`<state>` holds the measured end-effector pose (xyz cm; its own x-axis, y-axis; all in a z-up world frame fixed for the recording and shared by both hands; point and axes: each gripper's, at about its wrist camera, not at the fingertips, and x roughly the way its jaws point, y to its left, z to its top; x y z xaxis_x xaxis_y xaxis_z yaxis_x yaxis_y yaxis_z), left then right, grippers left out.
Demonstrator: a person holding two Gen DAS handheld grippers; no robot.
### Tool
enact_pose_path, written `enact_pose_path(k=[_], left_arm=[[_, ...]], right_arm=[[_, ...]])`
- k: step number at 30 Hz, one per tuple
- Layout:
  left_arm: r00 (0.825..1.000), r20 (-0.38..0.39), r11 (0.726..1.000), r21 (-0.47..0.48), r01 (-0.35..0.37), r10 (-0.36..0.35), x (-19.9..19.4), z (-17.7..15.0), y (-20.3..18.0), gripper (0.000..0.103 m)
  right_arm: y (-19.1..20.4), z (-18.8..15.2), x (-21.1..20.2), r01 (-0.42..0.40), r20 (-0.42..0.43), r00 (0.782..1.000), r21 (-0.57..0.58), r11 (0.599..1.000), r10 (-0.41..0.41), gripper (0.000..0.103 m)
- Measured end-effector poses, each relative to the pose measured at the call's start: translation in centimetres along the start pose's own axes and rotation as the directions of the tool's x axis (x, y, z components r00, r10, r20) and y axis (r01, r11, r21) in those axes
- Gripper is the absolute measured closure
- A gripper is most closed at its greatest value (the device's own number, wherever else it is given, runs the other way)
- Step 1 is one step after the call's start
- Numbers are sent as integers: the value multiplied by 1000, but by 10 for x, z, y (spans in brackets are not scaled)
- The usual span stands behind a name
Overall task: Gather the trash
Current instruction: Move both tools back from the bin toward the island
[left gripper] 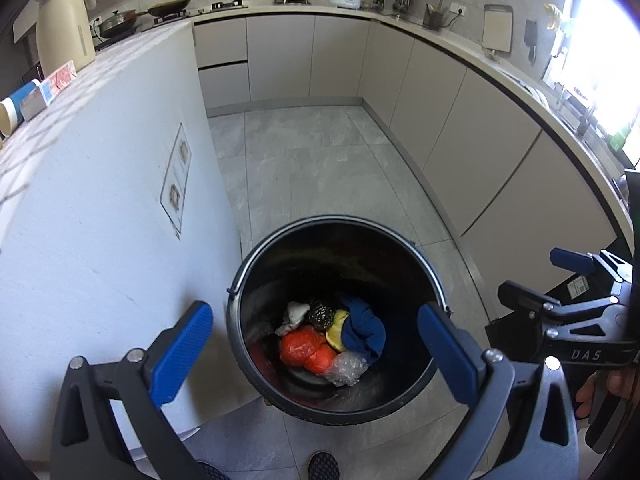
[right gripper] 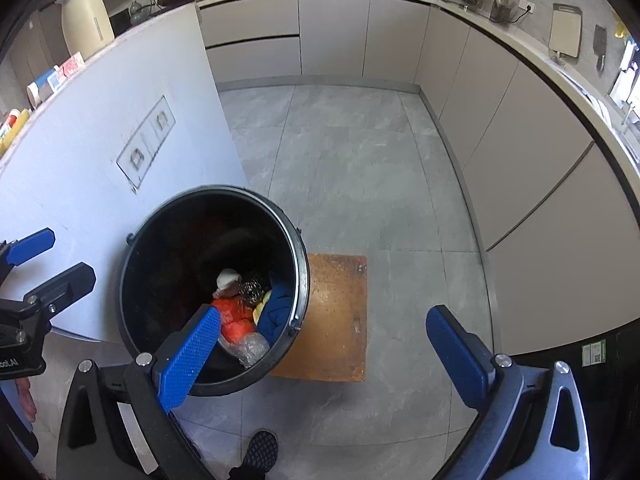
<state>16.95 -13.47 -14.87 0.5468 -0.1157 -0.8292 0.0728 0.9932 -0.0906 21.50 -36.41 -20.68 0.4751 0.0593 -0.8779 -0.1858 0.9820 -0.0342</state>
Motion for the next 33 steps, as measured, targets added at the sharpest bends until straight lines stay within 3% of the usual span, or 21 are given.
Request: enact_pose_path(k=[14,33], left_arm=[[989,145,1000,-2,28,-27,-75,27,18,0],[968,246,994,-102,-34,58,-140,19,125,0]], right_arm=[[25,30,-86,13,144,989,12,1000,-15,0],[138,68,-140,-8,277,961,-33,999,17,0]])
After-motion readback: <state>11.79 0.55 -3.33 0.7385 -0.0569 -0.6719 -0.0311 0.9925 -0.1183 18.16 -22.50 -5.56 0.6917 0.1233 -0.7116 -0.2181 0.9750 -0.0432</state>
